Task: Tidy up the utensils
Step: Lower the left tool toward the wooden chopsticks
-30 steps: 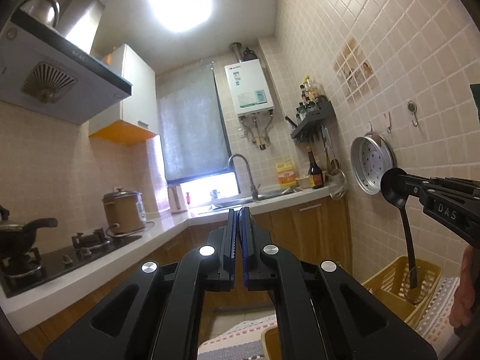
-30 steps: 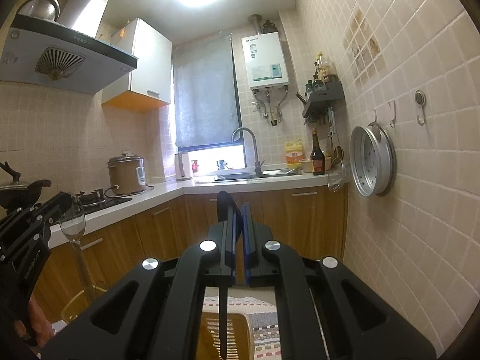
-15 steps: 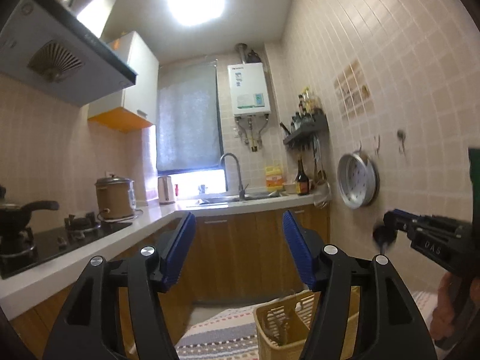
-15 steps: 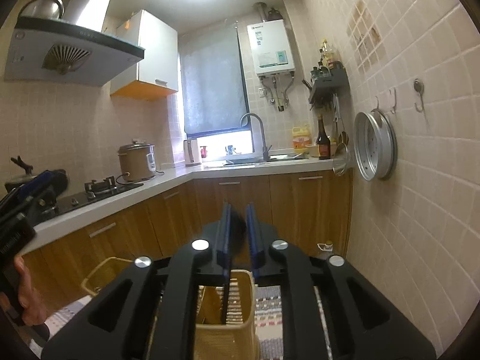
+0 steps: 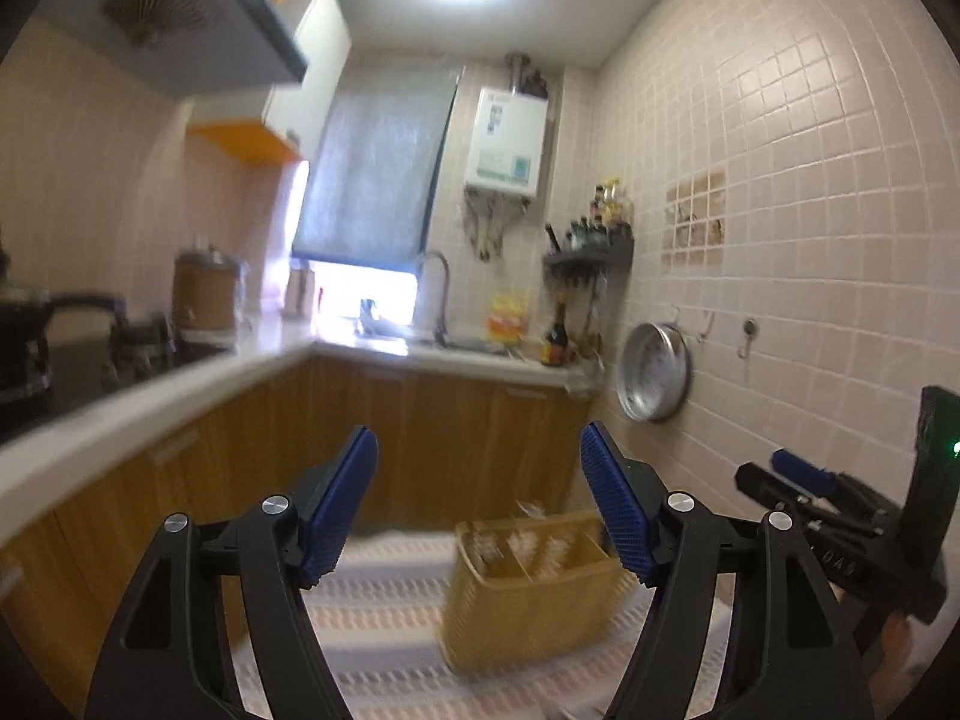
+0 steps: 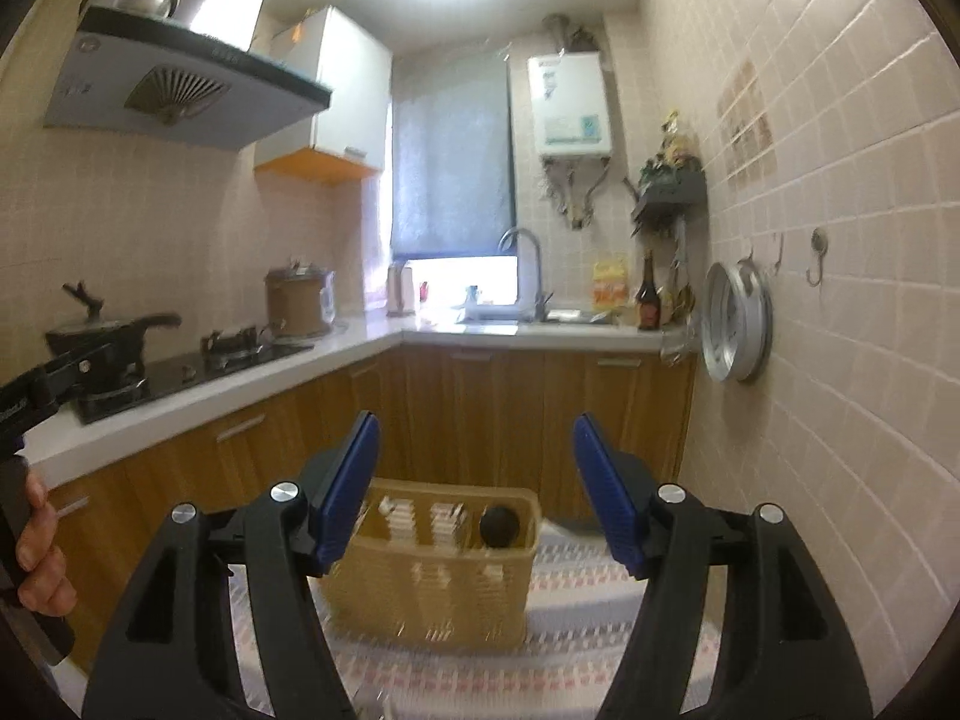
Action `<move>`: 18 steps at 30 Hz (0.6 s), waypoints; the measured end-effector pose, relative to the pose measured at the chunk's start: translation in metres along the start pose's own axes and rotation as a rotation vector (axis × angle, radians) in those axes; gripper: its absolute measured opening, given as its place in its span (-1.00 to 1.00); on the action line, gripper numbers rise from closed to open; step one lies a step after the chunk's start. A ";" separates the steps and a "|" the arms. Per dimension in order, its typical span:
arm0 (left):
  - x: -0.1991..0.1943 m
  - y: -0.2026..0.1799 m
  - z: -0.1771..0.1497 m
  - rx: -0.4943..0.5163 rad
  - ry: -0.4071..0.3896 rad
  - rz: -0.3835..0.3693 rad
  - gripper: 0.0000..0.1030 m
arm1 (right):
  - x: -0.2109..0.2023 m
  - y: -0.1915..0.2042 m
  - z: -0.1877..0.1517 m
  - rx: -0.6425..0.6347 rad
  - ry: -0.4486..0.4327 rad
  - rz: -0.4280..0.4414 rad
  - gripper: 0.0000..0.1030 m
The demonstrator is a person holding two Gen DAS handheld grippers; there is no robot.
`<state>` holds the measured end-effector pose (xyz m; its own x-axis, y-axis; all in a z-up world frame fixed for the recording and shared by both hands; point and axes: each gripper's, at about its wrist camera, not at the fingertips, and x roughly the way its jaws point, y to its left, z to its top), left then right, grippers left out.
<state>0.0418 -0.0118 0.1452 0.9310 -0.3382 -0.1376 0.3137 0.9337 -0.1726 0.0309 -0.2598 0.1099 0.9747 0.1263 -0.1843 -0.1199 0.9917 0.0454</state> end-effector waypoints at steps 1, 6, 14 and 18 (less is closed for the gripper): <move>0.000 0.001 -0.002 -0.012 0.019 -0.014 0.33 | -0.004 0.003 -0.002 0.000 0.024 0.011 0.24; 0.000 -0.002 -0.024 -0.011 0.146 -0.065 0.33 | -0.004 0.013 -0.018 -0.007 0.193 0.037 0.24; 0.033 0.012 -0.099 -0.071 0.452 -0.077 0.21 | 0.037 0.016 -0.074 -0.035 0.509 0.052 -0.05; 0.053 0.029 -0.138 -0.170 0.584 -0.093 0.11 | 0.063 0.011 -0.109 -0.011 0.657 0.077 -0.40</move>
<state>0.0743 -0.0191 -0.0021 0.6297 -0.4707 -0.6179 0.3094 0.8817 -0.3563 0.0702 -0.2385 -0.0083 0.6458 0.1809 -0.7417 -0.1900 0.9790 0.0734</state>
